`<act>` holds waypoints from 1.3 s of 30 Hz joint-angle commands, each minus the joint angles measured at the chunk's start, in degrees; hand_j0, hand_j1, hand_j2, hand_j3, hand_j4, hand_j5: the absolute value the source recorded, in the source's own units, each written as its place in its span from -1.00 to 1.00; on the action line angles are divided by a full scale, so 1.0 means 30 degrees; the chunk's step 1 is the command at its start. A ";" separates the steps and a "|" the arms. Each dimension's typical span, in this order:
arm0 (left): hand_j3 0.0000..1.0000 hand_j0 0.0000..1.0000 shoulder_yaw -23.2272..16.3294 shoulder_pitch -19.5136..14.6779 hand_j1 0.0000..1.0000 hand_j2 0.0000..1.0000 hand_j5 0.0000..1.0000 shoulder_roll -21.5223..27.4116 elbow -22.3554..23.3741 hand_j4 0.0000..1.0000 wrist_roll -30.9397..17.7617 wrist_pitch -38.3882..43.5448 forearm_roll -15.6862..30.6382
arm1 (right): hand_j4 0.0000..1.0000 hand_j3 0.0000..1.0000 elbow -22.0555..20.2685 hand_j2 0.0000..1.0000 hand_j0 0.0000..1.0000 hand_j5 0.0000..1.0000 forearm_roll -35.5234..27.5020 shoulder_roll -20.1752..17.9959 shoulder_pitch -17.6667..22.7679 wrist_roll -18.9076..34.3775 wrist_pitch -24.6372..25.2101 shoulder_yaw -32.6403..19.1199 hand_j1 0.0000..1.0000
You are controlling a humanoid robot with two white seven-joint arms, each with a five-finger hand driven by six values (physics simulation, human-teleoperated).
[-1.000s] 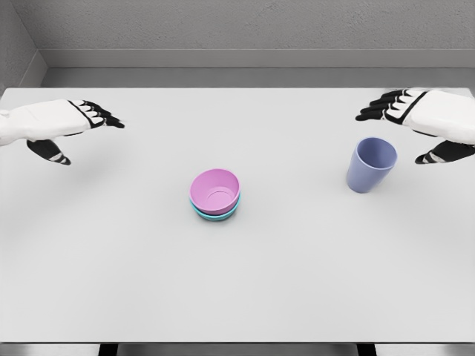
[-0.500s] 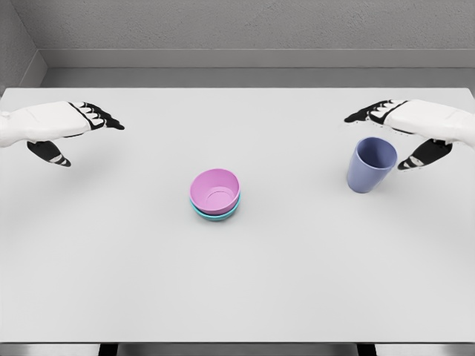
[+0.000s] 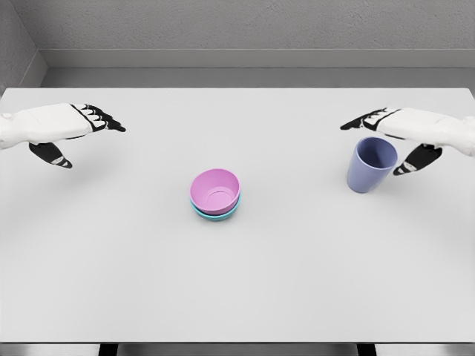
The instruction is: Stacking bowl and cup with both arms
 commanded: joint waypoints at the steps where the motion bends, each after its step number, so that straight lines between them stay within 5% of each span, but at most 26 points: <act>1: 1.00 1.00 0.0016 0.0000 1.00 1.00 1.00 0.0010 -0.0011 1.00 0.0008 0.0042 0.0092 | 1.00 1.00 0.0356 1.00 1.00 1.00 -0.0025 0.0018 0.0000 -0.0008 -0.0014 0.0486 1.00; 37: 1.00 1.00 -0.0014 0.0029 1.00 1.00 1.00 -0.0078 0.0018 1.00 -0.0050 0.0042 0.0033 | 1.00 1.00 0.2260 1.00 1.00 1.00 -0.0025 0.0780 -0.1260 -0.0008 -0.0191 0.2538 1.00; 39: 1.00 1.00 -0.0014 0.0029 1.00 1.00 1.00 -0.0078 0.0018 1.00 -0.0050 0.0042 0.0033 | 0.68 0.68 0.2260 0.68 0.68 0.68 -0.0025 0.0780 -0.1260 -0.0008 -0.0220 0.2538 0.68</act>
